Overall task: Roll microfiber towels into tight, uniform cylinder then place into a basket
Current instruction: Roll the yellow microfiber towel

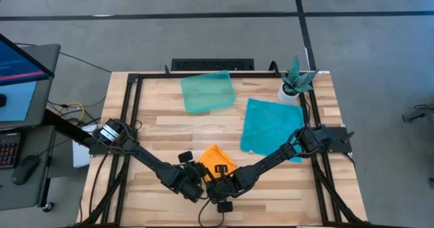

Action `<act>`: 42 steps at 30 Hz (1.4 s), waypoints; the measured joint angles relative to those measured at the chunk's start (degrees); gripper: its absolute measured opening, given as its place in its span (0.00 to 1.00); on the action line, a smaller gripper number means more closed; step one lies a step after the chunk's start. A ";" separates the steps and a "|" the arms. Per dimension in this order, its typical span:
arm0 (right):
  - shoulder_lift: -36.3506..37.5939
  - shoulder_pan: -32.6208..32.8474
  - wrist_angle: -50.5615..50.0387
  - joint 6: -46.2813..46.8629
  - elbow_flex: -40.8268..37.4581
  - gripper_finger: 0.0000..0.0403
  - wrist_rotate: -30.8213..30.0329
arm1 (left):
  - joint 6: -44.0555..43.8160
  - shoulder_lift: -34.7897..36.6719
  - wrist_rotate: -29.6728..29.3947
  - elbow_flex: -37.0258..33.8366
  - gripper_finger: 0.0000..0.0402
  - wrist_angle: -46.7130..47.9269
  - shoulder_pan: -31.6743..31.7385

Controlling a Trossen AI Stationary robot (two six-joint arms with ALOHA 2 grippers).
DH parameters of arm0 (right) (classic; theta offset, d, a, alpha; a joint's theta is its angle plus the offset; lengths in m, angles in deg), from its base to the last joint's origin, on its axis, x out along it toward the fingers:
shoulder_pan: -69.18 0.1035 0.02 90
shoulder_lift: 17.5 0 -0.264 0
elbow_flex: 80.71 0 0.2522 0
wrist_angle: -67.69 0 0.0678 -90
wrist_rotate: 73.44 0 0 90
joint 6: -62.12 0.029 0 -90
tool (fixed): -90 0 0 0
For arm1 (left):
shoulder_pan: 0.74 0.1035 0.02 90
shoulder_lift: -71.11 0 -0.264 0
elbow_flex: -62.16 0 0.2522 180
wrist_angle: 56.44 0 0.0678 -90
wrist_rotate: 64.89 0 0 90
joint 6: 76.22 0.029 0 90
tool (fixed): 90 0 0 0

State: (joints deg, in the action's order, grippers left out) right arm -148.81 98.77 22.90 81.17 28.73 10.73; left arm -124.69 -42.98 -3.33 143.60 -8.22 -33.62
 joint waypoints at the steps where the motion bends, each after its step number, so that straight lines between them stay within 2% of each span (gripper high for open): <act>1: 0.00 0.00 -0.06 -0.08 0.02 0.22 0.00 | -1.00 0.00 0.68 0.00 0.32 0.00 0.05; 6: 1.41 -0.36 -4.54 2.64 0.00 0.32 0.81 | -7.03 0.01 3.27 -0.02 0.32 -0.32 -0.51; 11: 5.19 0.13 -12.56 5.92 -0.44 0.34 -0.75 | -12.42 -0.03 4.15 -0.04 0.32 -1.35 -1.50; 16: 10.64 4.44 -16.03 4.62 -0.20 0.30 -11.44 | -17.97 -0.01 4.81 -0.09 0.32 -1.86 -2.03; 20: 11.47 9.70 -13.46 -2.44 -0.20 0.28 -22.80 | -22.13 0.01 5.02 -0.09 0.32 -2.07 -2.31; 22: 11.07 12.04 -10.36 -6.48 -0.17 0.27 -26.63 | -23.51 0.01 5.01 -0.11 0.32 -2.08 -2.34; 26: 6.77 13.99 -5.00 -13.54 -0.16 0.27 -26.44 | -24.86 0.03 4.96 -0.11 0.32 -2.14 -2.34; 32: 1.92 12.18 -2.78 -22.39 -0.17 0.27 -27.06 | -24.57 0.02 4.70 -0.11 0.32 -2.22 -2.36; 36: 1.55 10.25 -2.18 -22.91 -0.07 0.27 -27.08 | -24.20 0.02 4.67 -0.13 0.32 -2.29 -2.36; 42: 1.55 6.82 -2.98 -18.13 -0.04 0.27 -26.98 | -24.12 0.03 4.64 -0.13 0.32 -2.33 -2.36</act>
State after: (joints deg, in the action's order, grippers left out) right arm -147.26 105.59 19.92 63.03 28.69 -16.25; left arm -148.81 -42.95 1.30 143.47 -10.55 -35.98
